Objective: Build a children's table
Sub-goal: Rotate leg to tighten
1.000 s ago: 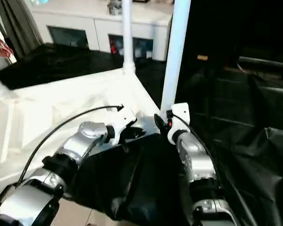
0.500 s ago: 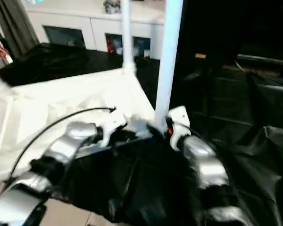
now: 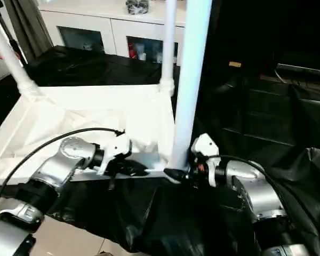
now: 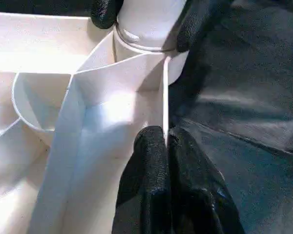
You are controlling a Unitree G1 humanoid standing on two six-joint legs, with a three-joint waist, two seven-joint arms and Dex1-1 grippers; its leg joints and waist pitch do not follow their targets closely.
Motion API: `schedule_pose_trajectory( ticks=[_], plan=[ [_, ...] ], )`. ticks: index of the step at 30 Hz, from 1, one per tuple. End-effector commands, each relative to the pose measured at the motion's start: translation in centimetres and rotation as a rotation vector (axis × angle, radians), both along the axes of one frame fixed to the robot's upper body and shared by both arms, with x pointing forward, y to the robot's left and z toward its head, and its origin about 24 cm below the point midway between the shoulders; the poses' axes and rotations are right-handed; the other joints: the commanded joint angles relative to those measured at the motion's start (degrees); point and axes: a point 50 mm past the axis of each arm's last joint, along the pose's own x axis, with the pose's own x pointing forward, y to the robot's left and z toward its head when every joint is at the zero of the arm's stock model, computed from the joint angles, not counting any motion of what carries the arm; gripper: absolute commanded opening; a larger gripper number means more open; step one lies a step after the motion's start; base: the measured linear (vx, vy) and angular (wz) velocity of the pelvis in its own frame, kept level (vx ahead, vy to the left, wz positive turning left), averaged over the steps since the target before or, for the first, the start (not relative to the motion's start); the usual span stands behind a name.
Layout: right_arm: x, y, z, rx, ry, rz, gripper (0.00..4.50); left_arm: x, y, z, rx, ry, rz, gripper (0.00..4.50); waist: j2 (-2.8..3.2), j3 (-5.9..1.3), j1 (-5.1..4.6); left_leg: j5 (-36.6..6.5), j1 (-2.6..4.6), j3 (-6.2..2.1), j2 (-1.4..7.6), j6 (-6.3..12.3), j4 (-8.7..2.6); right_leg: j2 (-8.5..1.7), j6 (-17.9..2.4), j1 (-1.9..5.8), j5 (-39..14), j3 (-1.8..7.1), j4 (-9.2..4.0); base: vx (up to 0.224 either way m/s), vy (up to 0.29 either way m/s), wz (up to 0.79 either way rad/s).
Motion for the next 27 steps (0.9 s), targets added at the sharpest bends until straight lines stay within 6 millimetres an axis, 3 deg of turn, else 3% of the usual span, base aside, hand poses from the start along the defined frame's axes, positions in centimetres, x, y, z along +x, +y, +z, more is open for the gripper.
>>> schedule_pose_trajectory(
  ticks=[1, 9, 12, 15, 17, 18, 20, 21, 23, 27],
  plan=[
    [-0.7, 0.9, -0.1, 0.021, 0.029, 0.077, 2.83, 0.0, -0.7, 1.1, -0.027, -0.025, -0.043, 0.00, -0.67, -3.43, 0.09, -11.26, 0.76, -1.43, 3.64, 4.55, -3.97, -3.92, -13.78, 2.70, -14.27, 2.48, -3.51, 0.000, 0.000, 0.00],
    [-1.0, 1.9, -0.6, 0.043, 0.041, 0.080, 2.52, 0.3, -0.8, 1.2, -0.050, -0.040, 0.000, 0.00, -0.77, -3.48, 0.10, -10.91, 0.71, -1.42, 3.56, 4.54, -3.90, -4.00, -13.69, 2.64, -14.40, 2.47, -3.53, 0.000, 0.000, 0.00],
    [0.7, 2.3, -1.0, 0.082, -0.005, -0.143, 2.51, 1.7, -1.6, 1.4, -0.079, -0.121, 0.155, 0.00, -0.91, -3.30, -0.21, -12.03, 0.73, -1.42, 3.32, 3.66, -3.94, -4.00, -13.15, 2.38, -16.67, 2.50, -3.88, 0.000, 0.000, 0.00],
    [1.8, 2.9, -1.5, 0.086, -0.013, -0.309, 2.51, 2.9, -2.5, 1.6, -0.072, -0.167, 0.277, 0.00, -1.17, -3.29, -0.48, -12.95, 0.94, -1.69, 3.10, 2.04, -4.12, -4.09, -11.24, 2.39, -21.17, 2.36, -4.37, 0.000, 0.000, 0.00],
    [2.1, 3.1, -1.7, 0.086, -0.017, -0.360, 2.50, 3.1, -2.8, 1.6, -0.071, -0.171, 0.304, 0.00, -1.16, -3.42, -0.58, -12.28, 0.91, -1.67, 3.23, 2.19, -4.09, -4.12, -11.18, 2.36, -19.41, 2.50, -4.19, 0.000, 0.000, 0.00],
    [2.5, 3.4, -2.0, 0.071, -0.022, -0.433, 2.50, 3.4, -3.2, 1.7, -0.074, -0.175, 0.344, 0.00, -1.58, -3.42, -0.70, -11.63, 0.83, -1.59, 3.25, 2.27, -4.10, -4.07, -11.30, 2.32, -18.45, 2.55, -4.11, 0.000, 0.000, 0.00],
    [3.2, 3.9, -2.4, 0.049, -0.034, -0.547, 2.50, 3.7, -3.9, 1.8, -0.076, -0.171, 0.402, 0.00, -1.47, -3.52, -0.77, -10.47, 0.77, -1.54, 3.07, 2.62, -3.98, -4.12, -11.83, 2.40, -17.00, 2.50, -3.84, 0.000, 0.000, 0.00],
    [3.7, 4.0, -2.6, 0.042, -0.034, -0.656, 2.50, 4.0, -4.3, 1.9, -0.074, -0.184, 0.440, 0.00, -1.75, -3.51, -0.90, -9.77, 0.73, -1.47, 3.02, 2.63, -3.96, -4.06, -11.86, 2.33, -16.50, 2.50, -3.86, 0.000, 0.000, 0.00],
    [4.2, 4.5, -2.8, 0.042, -0.026, -0.735, 2.50, 4.1, -4.9, 2.0, -0.090, -0.187, 0.470, 0.00, -1.51, -3.67, -0.91, -8.19, 0.57, -1.50, 2.96, 3.14, -3.86, -4.05, -12.21, 2.56, -14.61, 2.51, -3.53, 0.000, 0.000, 0.00],
    [4.2, 6.6, -2.4, 0.125, -0.029, -0.690, 2.50, 3.5, -6.0, 1.9, -0.111, -0.192, 0.447, 0.00, -1.22, -4.00, -0.81, -4.94, 0.54, -1.41, 3.00, 5.26, -3.52, -3.93, -13.69, 2.76, -7.54, 2.52, -2.78, 0.000, 0.000, 0.00]
  ],
)
